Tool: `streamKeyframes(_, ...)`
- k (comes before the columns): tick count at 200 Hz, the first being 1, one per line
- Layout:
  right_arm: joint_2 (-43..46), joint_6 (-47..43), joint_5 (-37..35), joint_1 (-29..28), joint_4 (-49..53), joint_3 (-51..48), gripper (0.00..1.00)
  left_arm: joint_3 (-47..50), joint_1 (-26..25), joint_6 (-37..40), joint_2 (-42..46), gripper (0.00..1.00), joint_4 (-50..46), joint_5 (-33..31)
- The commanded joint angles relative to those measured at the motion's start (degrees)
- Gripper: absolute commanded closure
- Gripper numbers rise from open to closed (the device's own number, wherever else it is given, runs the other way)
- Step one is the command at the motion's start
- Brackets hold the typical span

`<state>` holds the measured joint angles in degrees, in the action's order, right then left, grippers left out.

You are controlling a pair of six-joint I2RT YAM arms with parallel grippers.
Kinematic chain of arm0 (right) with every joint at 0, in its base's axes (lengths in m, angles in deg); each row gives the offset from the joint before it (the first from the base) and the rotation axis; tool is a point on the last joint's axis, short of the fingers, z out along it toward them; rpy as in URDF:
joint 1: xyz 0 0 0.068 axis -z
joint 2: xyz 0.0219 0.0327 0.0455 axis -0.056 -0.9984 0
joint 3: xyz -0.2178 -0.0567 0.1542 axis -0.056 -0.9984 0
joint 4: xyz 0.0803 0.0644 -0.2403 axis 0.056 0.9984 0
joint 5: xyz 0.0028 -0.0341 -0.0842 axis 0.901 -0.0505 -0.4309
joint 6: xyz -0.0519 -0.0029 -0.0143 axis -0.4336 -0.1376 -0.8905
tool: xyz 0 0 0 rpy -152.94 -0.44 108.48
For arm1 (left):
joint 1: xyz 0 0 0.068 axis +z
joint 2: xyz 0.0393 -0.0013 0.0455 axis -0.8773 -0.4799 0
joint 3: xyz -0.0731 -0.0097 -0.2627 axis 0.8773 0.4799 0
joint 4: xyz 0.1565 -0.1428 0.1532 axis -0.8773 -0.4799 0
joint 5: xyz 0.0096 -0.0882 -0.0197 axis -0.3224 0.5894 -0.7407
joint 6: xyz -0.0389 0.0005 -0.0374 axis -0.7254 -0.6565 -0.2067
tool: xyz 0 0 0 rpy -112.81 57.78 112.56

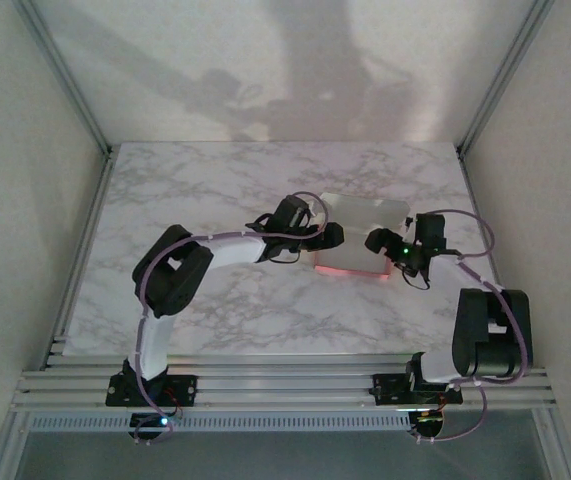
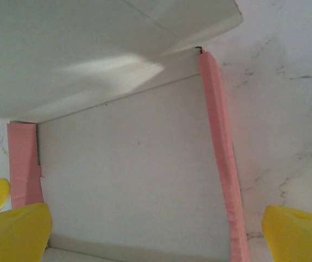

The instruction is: Fold the paper box

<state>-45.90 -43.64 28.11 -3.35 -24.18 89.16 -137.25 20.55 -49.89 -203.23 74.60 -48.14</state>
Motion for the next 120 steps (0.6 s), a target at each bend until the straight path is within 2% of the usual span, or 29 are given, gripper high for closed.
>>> streamKeyframes(1,-1.51,0.92,2.13,-0.15,-2.57,0.12,0.01,-1.35,-0.36,-0.43,-0.84,0.01,-1.29,-0.99)
streamKeyframes(68,-2.86,2.01,0.85,-6.68,-4.35,0.72,0.01,2.90,-0.36,-1.44,2.41,0.01,0.72,-0.81)
streamKeyframes(120,-3.61,5.26,-0.70,-13.45,-6.05,1.31,0.01,14.16,0.51,-1.78,10.37,0.01,1.25,-4.51)
